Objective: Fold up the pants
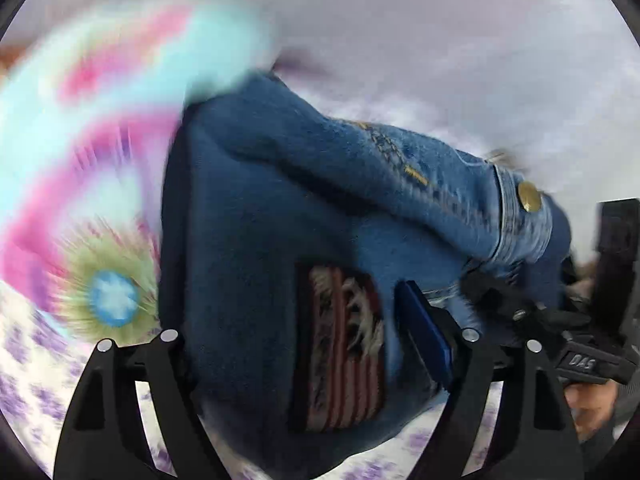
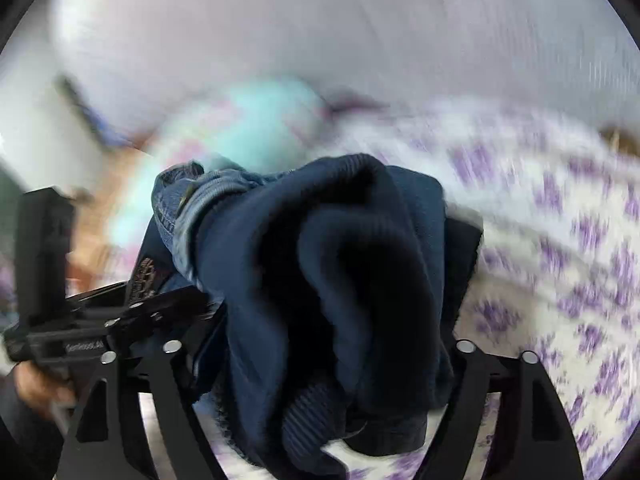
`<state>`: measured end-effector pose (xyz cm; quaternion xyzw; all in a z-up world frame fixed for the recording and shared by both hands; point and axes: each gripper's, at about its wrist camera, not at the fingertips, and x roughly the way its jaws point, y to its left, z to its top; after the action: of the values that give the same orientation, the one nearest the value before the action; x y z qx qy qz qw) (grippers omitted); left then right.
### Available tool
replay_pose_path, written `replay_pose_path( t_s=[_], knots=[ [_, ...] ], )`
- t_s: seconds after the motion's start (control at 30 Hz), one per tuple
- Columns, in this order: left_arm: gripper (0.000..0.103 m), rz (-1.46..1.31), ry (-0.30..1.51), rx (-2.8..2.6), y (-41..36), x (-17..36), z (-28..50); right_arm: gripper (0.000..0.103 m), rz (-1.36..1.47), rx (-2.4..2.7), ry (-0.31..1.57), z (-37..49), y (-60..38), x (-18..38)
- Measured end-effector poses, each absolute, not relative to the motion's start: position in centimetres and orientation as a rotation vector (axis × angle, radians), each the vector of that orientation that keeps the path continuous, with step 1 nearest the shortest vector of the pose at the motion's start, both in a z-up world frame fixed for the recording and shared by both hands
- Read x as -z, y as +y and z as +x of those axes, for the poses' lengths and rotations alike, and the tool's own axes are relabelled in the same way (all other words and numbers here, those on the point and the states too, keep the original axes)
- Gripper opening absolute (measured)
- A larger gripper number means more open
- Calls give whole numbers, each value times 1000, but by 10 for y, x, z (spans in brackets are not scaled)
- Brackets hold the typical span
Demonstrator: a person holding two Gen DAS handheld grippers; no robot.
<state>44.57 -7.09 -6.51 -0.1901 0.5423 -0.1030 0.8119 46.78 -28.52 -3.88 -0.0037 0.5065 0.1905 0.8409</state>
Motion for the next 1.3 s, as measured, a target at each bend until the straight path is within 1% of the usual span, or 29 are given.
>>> replay_pose_path(
  t_s=[0.03,0.07,0.1,0.2,0.27,0.43,0.53,0.6,0.7,0.8,0.87,1.0,1.17,1.3],
  knots=[
    [96,-437,1145,231,-68,83,451,90,-82,-374,1055,469,-279,50],
    [98,-454,1102,251,-65,88,454,94,-127,-366,1010,465,-274,54],
    [98,-447,1084,250,-64,88,458,95,-128,-367,986,467,-273,53],
    [99,-430,1107,244,-65,88,471,98,-86,-390,1003,481,-280,54],
    [99,-397,1092,253,-71,84,470,100,-81,-409,996,484,-285,56],
    [99,-387,1090,285,-73,80,475,100,-40,-447,1015,478,-286,50],
    [99,-364,1094,254,-67,63,468,99,8,-450,999,469,-294,36],
    [99,-343,1073,225,-61,51,454,99,34,-441,976,458,-303,24],
    [98,-289,999,153,-56,25,427,99,-7,-398,887,429,-308,3],
    [98,-252,977,105,-56,11,405,99,-63,-250,771,391,-315,-20],
    [98,-256,963,84,-54,3,383,99,-31,-190,737,368,-325,-29],
    [98,-279,933,55,-52,-6,333,99,38,-190,745,310,-330,-31],
    [98,-254,926,54,-60,-10,278,99,-25,-183,770,247,-310,-20],
    [98,-219,918,57,-69,-12,235,99,-21,-173,770,209,-300,-22]
  ],
)
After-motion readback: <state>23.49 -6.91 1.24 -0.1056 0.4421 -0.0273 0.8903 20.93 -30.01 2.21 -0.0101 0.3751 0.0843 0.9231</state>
